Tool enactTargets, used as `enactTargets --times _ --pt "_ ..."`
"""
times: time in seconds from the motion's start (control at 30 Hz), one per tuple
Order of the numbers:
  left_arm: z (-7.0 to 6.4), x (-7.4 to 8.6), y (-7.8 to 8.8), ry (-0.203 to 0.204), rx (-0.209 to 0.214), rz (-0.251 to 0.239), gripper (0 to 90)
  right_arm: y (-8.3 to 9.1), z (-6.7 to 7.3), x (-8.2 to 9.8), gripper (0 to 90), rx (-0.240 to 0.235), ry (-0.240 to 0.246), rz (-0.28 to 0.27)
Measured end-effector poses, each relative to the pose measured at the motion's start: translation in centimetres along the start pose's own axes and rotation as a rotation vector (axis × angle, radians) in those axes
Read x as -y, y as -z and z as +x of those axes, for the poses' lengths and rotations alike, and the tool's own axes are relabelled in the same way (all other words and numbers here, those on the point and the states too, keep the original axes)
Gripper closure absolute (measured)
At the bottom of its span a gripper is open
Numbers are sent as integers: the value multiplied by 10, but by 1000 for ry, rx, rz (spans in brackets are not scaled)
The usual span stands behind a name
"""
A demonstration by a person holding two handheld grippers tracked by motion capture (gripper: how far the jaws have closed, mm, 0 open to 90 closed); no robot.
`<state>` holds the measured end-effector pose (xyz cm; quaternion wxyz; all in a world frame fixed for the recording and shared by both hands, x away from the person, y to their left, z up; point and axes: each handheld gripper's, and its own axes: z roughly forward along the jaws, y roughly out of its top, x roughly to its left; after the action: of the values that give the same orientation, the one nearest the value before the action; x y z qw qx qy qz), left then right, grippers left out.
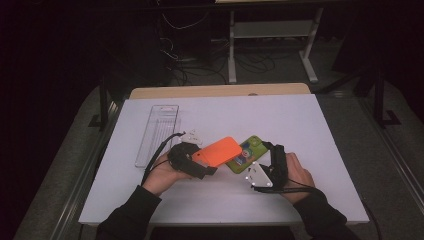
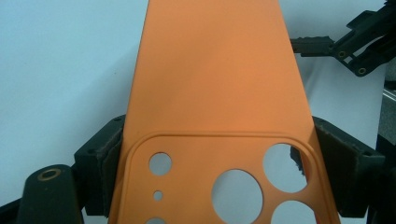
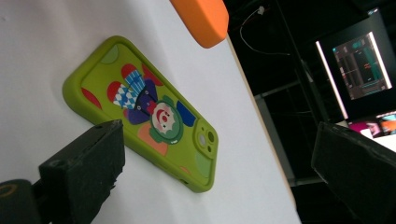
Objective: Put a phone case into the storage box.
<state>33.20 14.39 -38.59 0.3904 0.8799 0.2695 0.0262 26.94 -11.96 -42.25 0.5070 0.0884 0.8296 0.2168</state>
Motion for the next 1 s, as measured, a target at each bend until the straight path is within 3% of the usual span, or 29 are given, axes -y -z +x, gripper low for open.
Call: enactTargets --times 0.17,0.3,0.33,0.47,0.53,0.73,0.8,0.87,1.0 --pt "0 0 1 -2 1 12 158 1 3 -2 19 43 22 -7" --pt "0 0 1 -2 2 9 158 1 4 -4 19 56 104 -5" --pt "0 0 1 -2 2 10 157 1 5 -5 19 72 90 -9" --pt "1 0 1 2 2 7 158 1 8 -7 19 96 134 -10" --pt "0 0 1 10 3 3 158 1 8 -8 19 97 188 -8" --pt "0 0 2 5 4 5 157 3 13 -12 20 141 220 -20" --pt "0 -1 4 -14 6 18 158 4 15 -14 20 148 230 -25" --pt "-2 -1 3 7 11 3 157 4 16 -16 20 153 259 -31" --pt "-2 -3 4 -25 7 17 158 4 19 -21 20 164 294 -46"
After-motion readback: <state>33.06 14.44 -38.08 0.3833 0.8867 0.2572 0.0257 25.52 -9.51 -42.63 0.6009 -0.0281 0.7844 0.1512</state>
